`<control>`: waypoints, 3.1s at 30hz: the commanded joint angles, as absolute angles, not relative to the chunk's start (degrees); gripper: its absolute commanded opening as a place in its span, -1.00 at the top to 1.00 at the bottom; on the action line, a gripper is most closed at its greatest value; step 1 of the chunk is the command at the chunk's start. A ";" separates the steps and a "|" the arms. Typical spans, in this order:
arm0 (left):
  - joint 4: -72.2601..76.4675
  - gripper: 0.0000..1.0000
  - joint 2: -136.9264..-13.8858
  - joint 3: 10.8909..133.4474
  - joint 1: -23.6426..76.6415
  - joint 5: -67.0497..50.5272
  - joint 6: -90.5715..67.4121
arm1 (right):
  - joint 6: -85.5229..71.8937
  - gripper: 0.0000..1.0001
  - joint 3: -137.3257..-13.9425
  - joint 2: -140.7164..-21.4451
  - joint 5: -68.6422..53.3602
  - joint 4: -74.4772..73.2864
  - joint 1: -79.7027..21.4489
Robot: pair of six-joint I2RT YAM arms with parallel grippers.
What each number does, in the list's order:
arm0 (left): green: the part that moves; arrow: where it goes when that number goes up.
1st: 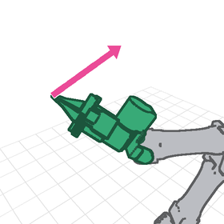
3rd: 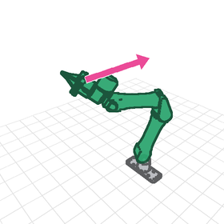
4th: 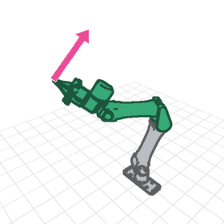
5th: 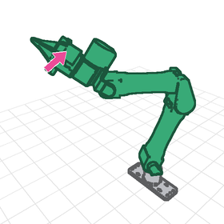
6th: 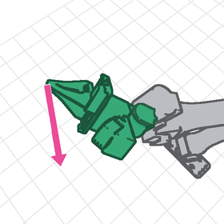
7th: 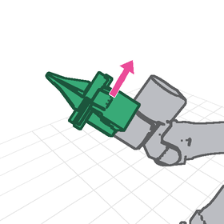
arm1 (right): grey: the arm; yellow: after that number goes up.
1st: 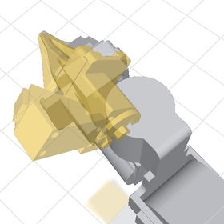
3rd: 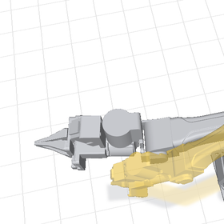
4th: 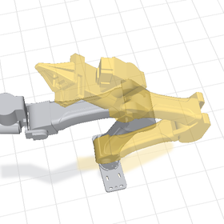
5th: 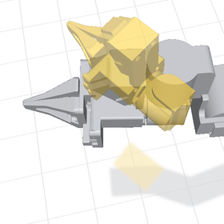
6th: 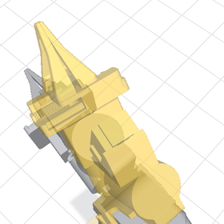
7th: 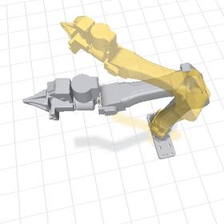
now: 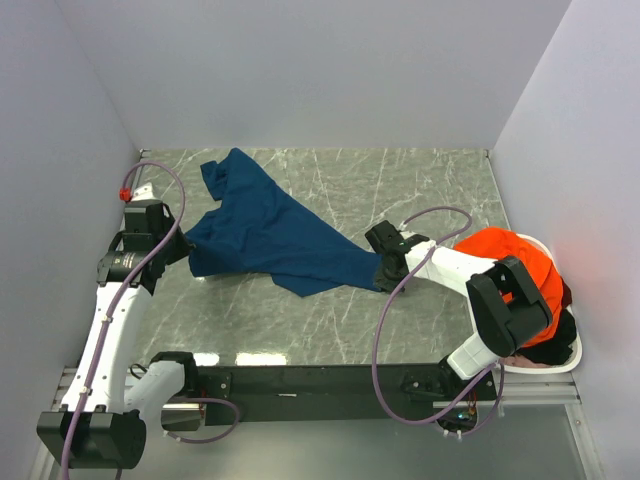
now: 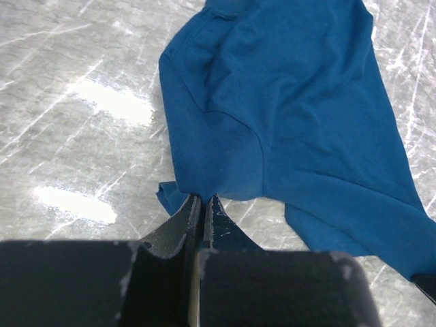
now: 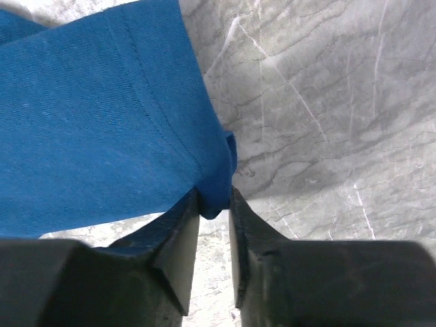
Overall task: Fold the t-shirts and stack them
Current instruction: Flatten the tshirt out
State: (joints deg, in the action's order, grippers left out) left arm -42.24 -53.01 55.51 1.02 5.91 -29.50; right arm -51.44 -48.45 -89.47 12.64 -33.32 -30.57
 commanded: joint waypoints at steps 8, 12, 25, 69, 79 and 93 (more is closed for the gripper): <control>-39.11 0.99 -57.46 58.88 0.62 10.99 -29.44 | -45.01 1.00 -49.56 -87.19 14.94 -34.45 -26.12; -37.88 0.99 -63.27 64.06 0.18 10.55 -30.32 | -39.47 1.00 -55.88 -84.64 15.21 -35.85 -21.63; -43.94 0.99 -80.95 118.07 -5.89 12.92 -34.71 | -23.48 1.00 -107.52 -83.50 16.88 -47.46 -13.10; 1.30 0.99 -96.02 73.63 -1.05 -3.16 -18.02 | -8.28 1.00 -60.10 -83.54 8.53 -3.00 -9.68; -5.61 0.96 -117.94 94.82 -1.14 -8.35 -18.72 | -5.01 1.00 -79.61 -106.86 2.90 -7.54 -4.31; -14.68 0.96 -121.92 103.11 -1.23 -8.87 -20.74 | -4.39 1.00 -93.69 -116.63 -1.58 -15.73 -2.02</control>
State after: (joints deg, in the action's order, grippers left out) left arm -12.47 -122.56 101.32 -0.93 -7.70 -19.49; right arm -5.41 -90.21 -117.03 -0.71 -14.44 -2.35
